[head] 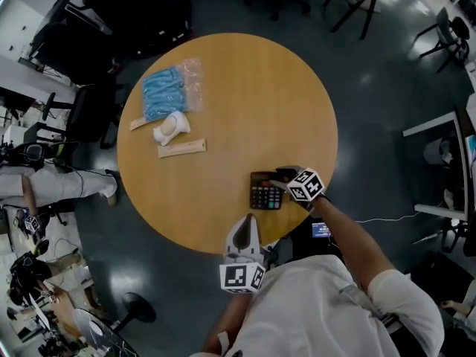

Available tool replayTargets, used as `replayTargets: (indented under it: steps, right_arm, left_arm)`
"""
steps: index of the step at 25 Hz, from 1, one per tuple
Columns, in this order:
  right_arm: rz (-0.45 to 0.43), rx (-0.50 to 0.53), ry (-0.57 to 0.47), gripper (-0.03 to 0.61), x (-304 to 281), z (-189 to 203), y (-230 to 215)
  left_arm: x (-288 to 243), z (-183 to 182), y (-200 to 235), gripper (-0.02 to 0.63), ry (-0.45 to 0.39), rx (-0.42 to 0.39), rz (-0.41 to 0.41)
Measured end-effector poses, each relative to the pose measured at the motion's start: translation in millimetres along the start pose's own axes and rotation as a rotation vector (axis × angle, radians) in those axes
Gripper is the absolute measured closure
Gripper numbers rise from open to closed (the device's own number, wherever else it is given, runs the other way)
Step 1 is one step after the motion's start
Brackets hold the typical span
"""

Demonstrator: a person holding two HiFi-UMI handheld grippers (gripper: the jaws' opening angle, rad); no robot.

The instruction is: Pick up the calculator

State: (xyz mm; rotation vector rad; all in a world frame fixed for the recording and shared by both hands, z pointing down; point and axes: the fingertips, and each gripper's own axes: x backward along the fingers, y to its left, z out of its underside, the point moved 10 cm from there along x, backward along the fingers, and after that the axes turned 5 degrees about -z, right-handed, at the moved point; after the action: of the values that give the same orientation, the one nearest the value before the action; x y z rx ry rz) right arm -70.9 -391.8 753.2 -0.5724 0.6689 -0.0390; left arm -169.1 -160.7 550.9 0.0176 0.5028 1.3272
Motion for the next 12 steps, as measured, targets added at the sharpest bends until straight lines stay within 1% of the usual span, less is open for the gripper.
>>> replayTargets:
  steps: [1,2,3,6,9,12]
  right_arm:
    - [-0.015,-0.004,0.006,0.374,-2,-2,0]
    - [-0.032,-0.006,0.013,0.392,-3,-3,0]
    - [-0.047,-0.008,0.019,0.426,-4,-3,1]
    - [-0.070,-0.018,0.013,0.455,-1,-1,7]
    - [-0.053,-0.013,-0.030,0.489,11,-4,23]
    - [0.004,0.026,-0.083,0.509,24,-7,50]
  left_arm:
    - [0,1,0,0.607,0.003,-0.001,-0.004]
    - [0,2,1,0.607,0.006,-0.002,-0.009]
    - [1,2,1,0.607,0.009,-0.002,-0.013]
    - [8,4,1,0.607,0.010,0.005,-0.028]
    - [20,4,5,0.607,-0.002,0.003,-0.035]
    - [36,6,12,0.607,-0.012,-0.003,-0.047]
